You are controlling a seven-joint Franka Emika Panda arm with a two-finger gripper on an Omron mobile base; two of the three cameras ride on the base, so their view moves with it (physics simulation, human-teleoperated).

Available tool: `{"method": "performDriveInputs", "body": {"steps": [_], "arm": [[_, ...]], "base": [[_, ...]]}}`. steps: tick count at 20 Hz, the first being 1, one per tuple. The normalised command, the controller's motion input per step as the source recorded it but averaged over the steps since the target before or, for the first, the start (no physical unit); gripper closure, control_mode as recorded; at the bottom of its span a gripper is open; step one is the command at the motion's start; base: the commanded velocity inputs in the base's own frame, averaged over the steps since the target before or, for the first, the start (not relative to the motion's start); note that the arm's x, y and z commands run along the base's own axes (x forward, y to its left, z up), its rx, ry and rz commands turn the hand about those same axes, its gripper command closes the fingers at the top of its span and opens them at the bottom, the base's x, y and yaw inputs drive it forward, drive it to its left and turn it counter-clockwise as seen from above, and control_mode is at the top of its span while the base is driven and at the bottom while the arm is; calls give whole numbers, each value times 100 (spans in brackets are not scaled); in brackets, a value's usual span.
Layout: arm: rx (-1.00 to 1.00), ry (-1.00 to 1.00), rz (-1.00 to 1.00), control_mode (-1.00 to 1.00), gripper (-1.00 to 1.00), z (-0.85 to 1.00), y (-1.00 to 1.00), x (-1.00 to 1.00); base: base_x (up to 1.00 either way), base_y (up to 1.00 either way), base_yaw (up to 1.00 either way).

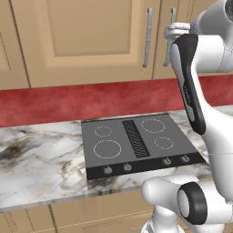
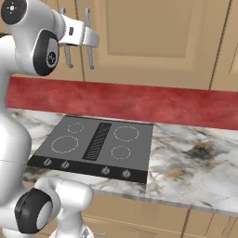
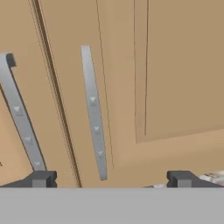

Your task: Move the ketchup and mayonnaise from the cabinet to the dining counter.

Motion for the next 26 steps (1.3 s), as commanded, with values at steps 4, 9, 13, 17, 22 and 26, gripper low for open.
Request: {"method": "performDriveInputs", "body": {"steps": [4, 9, 13, 17, 22, 26], "arm": [[0, 0, 3, -100, -100, -6, 4, 17], [0, 0, 6, -100, -100, -19, 4, 26], [0, 2, 6, -100, -100, -18, 1, 35], [-1, 5, 3, -100, -100, -7, 0, 36], [0, 7, 2, -100, -100, 0, 0, 34], [-1, 5, 3, -100, -100, 0, 0, 35]], "base": [[0, 0, 0], [0, 0, 0], [0, 0, 0], [0, 0, 0], [0, 0, 0], [0, 0, 0]]}}
